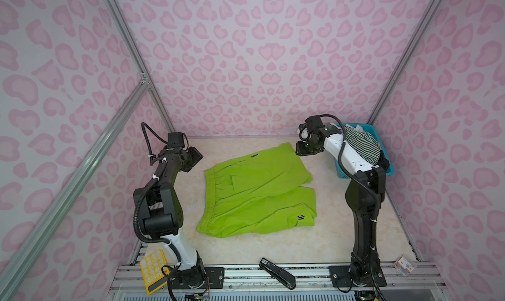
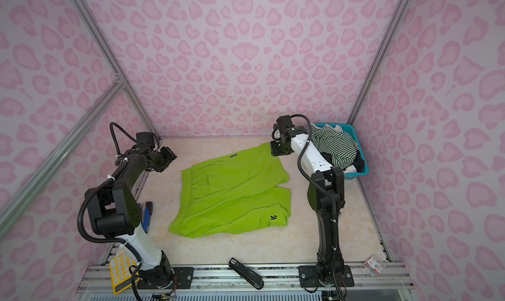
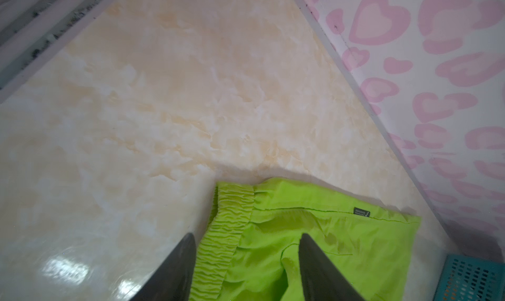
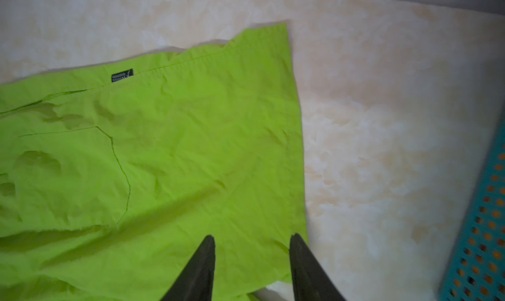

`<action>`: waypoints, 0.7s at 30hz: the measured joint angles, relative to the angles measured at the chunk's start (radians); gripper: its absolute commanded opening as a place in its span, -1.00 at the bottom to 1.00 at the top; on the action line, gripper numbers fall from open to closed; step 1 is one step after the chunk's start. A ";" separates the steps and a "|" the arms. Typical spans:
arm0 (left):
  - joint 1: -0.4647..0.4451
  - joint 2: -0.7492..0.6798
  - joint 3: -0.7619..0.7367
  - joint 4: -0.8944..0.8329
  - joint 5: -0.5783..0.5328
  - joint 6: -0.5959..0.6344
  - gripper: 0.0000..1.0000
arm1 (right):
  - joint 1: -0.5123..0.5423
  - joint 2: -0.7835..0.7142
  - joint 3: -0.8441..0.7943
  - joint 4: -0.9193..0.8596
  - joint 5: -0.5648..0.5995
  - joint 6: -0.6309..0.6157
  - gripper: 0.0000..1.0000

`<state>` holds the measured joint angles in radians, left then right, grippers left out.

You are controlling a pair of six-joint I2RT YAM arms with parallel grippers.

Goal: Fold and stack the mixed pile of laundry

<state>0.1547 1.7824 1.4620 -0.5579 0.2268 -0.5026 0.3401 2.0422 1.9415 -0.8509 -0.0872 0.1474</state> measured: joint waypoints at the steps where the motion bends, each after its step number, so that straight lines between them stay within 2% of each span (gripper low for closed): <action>1: -0.010 -0.034 -0.023 -0.006 -0.018 0.007 0.26 | -0.004 -0.074 -0.085 0.028 0.007 0.006 0.06; 8: -0.119 -0.262 -0.281 -0.125 -0.140 0.017 0.14 | 0.028 -0.504 -0.658 0.077 -0.027 0.097 0.17; 12: -0.168 -0.375 -0.455 -0.186 -0.200 -0.027 0.13 | 0.081 -0.697 -0.909 0.087 -0.079 0.171 0.18; 17: -0.212 -0.512 -0.586 -0.236 -0.241 -0.090 0.13 | 0.119 -0.822 -1.104 0.101 -0.137 0.241 0.17; 21: -0.217 -0.590 -0.638 -0.274 -0.277 -0.140 0.15 | 0.120 -0.849 -1.219 0.146 -0.190 0.288 0.15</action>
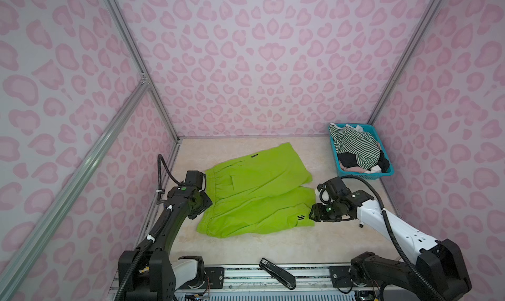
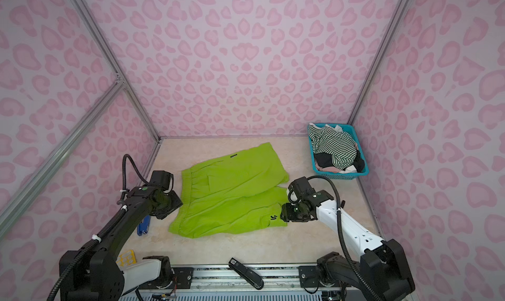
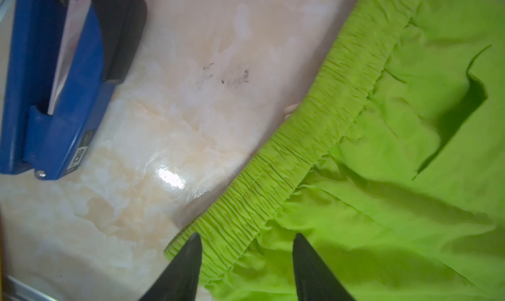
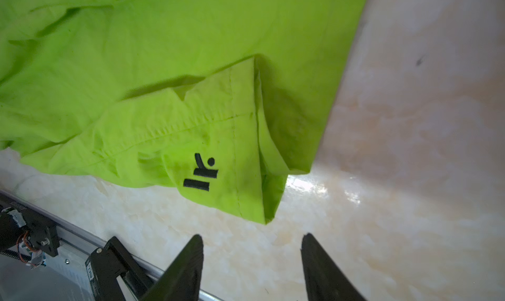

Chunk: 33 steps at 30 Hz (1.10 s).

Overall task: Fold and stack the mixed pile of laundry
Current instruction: 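Grasp the near leg hem with the right gripper while the left grasps the waistband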

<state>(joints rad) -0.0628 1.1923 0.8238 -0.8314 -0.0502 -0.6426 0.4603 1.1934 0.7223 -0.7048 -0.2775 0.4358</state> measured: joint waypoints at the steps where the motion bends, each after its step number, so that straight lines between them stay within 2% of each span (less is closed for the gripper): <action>1: -0.001 -0.010 -0.009 -0.009 -0.007 -0.013 0.15 | 0.000 0.002 -0.020 0.021 -0.016 0.006 0.14; 12: -0.002 -0.050 -0.130 -0.049 -0.001 -0.091 0.15 | -0.050 0.122 -0.055 0.217 -0.101 0.023 -0.17; 15: -0.002 -0.056 -0.143 -0.048 0.007 -0.107 0.10 | -0.082 0.152 -0.063 0.253 -0.123 0.013 -0.37; 18: -0.002 -0.043 -0.150 -0.038 0.013 -0.113 -0.02 | -0.105 0.163 -0.063 0.278 -0.153 -0.001 -0.68; 23: -0.002 -0.008 -0.167 -0.006 0.029 -0.114 -0.15 | -0.109 0.106 -0.072 0.283 -0.203 -0.011 -1.00; 30: -0.002 0.027 -0.173 0.031 0.049 -0.113 -0.16 | -0.080 -0.110 -0.155 0.155 -0.224 0.008 -0.97; 32: -0.002 0.028 -0.173 0.037 0.049 -0.110 -0.16 | -0.072 -0.155 -0.180 0.104 -0.224 0.026 -0.76; 33: -0.002 0.029 -0.173 0.040 0.050 -0.110 -0.16 | -0.071 -0.175 -0.190 0.077 -0.224 0.039 -0.53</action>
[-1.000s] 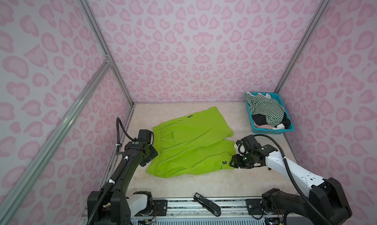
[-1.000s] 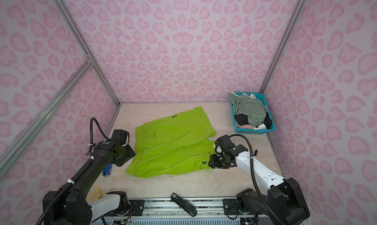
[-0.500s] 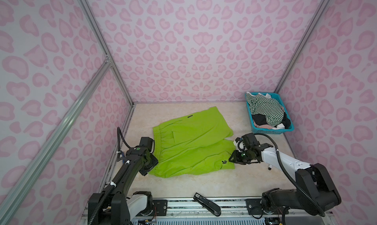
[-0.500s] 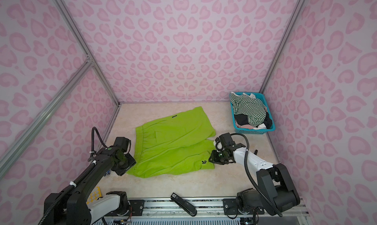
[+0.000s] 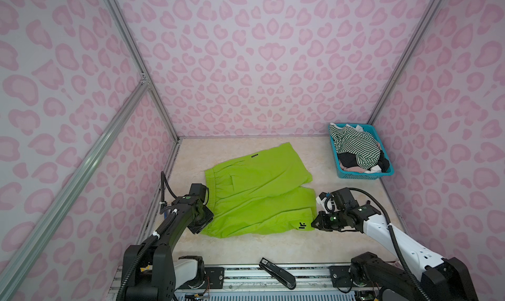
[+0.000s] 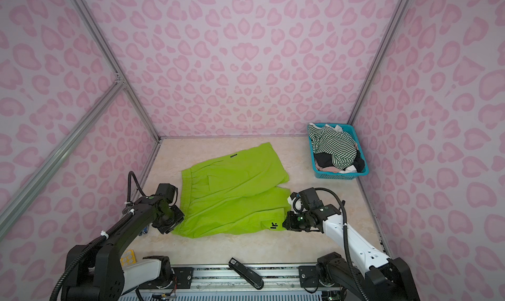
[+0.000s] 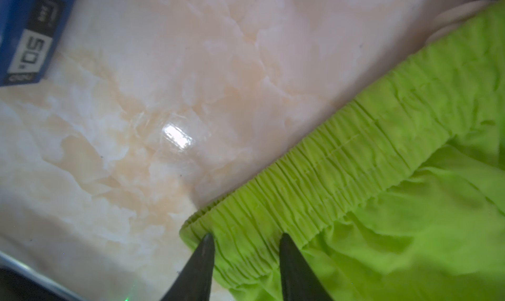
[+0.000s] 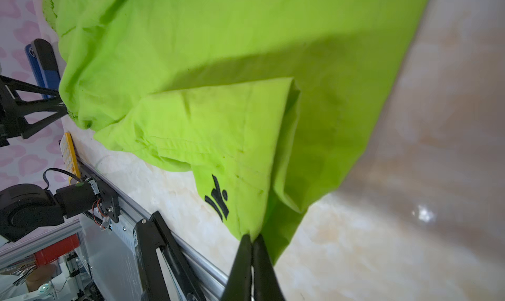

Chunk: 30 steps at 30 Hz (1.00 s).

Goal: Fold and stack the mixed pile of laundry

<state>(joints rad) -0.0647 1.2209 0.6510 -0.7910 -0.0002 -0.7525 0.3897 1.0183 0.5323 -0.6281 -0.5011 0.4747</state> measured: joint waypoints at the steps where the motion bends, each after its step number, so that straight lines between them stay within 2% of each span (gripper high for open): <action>1: 0.000 0.000 0.000 0.001 0.001 0.000 -0.16 | 0.003 -0.020 -0.006 -0.026 0.001 0.009 -0.28; 2: 0.000 0.000 0.000 0.001 0.001 0.000 -0.16 | 0.004 -0.035 -0.008 -0.047 0.002 0.012 -0.14; 5: 0.000 0.000 -0.002 0.003 0.000 0.007 -0.16 | 0.006 -0.072 -0.008 -0.073 0.013 0.028 0.08; 8: 0.000 -0.002 -0.003 0.005 0.000 0.008 -0.16 | 0.003 -0.075 -0.004 -0.068 0.038 0.041 0.14; 13: 0.000 -0.010 -0.009 0.009 0.000 0.015 -0.16 | 0.002 0.003 0.024 -0.015 0.066 0.045 0.12; 18: 0.000 -0.010 -0.010 0.011 0.000 0.015 -0.17 | -0.013 0.091 0.044 0.051 0.073 0.028 0.00; 30: 0.000 -0.013 -0.015 0.016 -0.003 0.014 -0.18 | -0.040 0.300 0.109 0.191 -0.004 -0.008 -0.16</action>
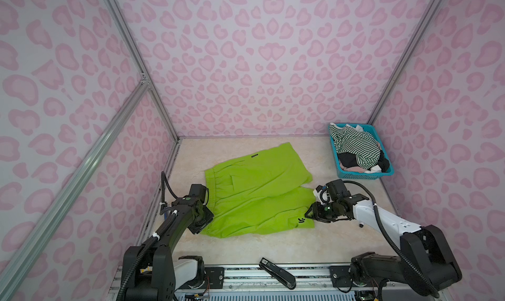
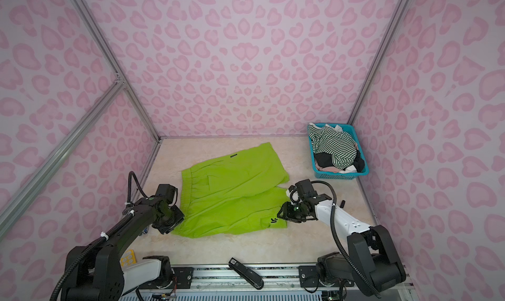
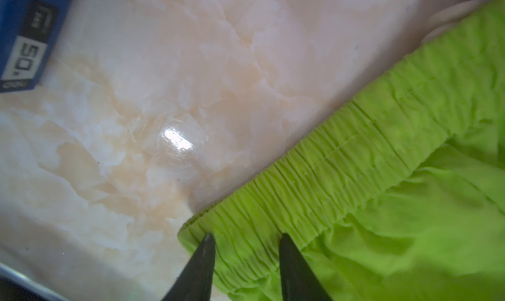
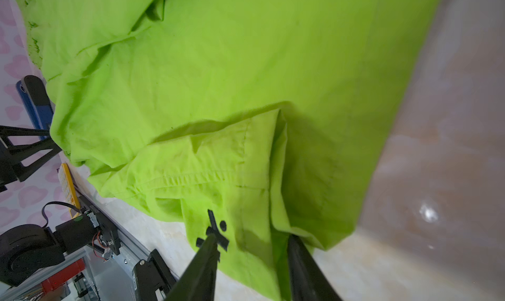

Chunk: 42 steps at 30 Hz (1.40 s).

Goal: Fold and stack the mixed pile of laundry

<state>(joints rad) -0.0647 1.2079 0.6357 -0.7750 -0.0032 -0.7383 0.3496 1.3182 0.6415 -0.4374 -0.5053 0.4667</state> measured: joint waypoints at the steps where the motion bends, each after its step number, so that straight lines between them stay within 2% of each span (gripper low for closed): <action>1: 0.000 -0.001 0.000 0.000 0.000 0.000 -0.18 | -0.002 0.011 0.007 0.009 -0.007 -0.001 -0.17; 11: 0.000 0.004 0.000 0.000 -0.007 0.000 -0.18 | -0.019 0.073 0.066 0.072 -0.061 -0.016 -0.20; 17: 0.000 0.004 0.000 0.000 -0.007 -0.001 -0.19 | -0.029 0.129 0.085 0.109 -0.088 -0.021 -0.51; 21: 0.000 -0.008 0.000 -0.006 -0.007 -0.005 -0.19 | -0.033 0.132 0.083 0.118 -0.105 -0.030 -0.90; 23: 0.000 -0.016 0.001 -0.015 -0.007 -0.008 -0.18 | -0.037 0.122 0.080 0.122 -0.107 -0.032 -1.00; 29: -0.008 -0.055 0.068 -0.072 -0.009 -0.007 -0.11 | -0.063 0.012 0.072 0.119 -0.113 -0.042 -1.00; 36: -0.024 -0.100 0.137 -0.173 -0.035 0.003 -0.06 | -0.099 -0.189 0.104 0.034 -0.099 -0.088 -1.00; 42: -0.125 -0.089 0.109 -0.206 -0.057 -0.025 0.02 | -0.134 -0.354 0.128 -0.031 -0.012 -0.094 -1.00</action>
<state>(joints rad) -0.1898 1.1191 0.7448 -0.9813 -0.0605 -0.7631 0.2157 0.9642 0.7692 -0.4679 -0.5171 0.3729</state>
